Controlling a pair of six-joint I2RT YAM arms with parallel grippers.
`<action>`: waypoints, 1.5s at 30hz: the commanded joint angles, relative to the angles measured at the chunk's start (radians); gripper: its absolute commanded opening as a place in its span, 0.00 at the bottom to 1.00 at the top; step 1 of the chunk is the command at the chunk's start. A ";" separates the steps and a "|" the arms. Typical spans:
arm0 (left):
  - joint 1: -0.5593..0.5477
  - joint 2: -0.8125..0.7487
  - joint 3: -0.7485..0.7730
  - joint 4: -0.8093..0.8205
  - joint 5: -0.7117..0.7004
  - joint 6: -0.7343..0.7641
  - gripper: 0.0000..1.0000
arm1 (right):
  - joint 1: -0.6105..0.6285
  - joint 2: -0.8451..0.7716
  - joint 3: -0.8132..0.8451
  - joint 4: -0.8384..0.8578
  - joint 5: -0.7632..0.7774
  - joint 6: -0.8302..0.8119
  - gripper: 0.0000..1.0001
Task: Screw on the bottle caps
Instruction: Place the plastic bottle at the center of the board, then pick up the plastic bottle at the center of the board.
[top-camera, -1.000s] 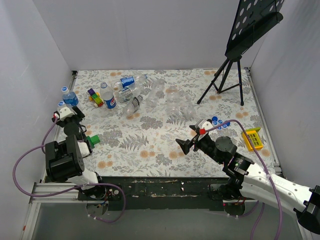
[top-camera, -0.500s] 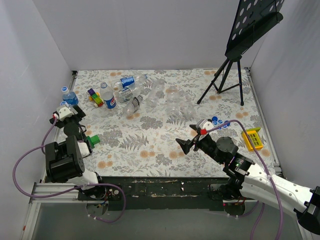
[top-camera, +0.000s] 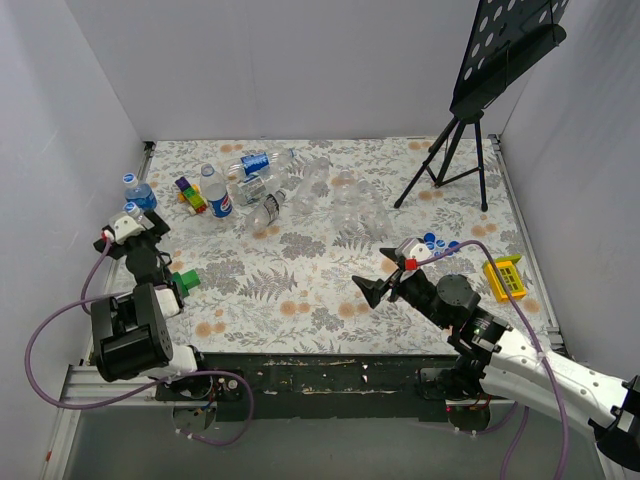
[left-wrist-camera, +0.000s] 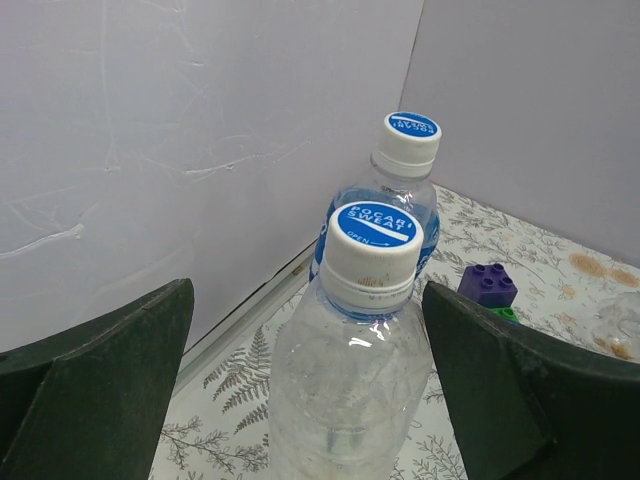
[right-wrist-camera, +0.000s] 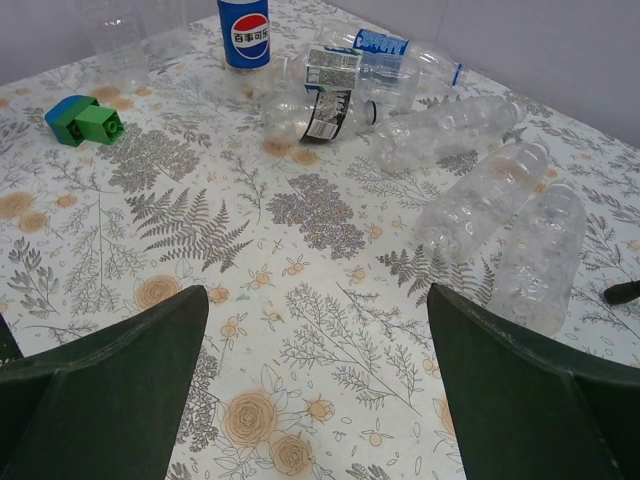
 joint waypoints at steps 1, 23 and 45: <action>0.006 -0.079 -0.019 -0.060 -0.050 -0.025 0.98 | -0.003 -0.023 -0.006 0.052 -0.005 -0.008 0.98; -0.023 -0.599 -0.003 -0.649 -0.252 -0.133 0.98 | -0.002 -0.077 0.010 0.019 -0.008 0.012 0.98; -0.374 -1.132 0.101 -1.339 0.003 -0.052 0.98 | -0.006 0.163 0.339 -0.459 0.131 0.207 0.98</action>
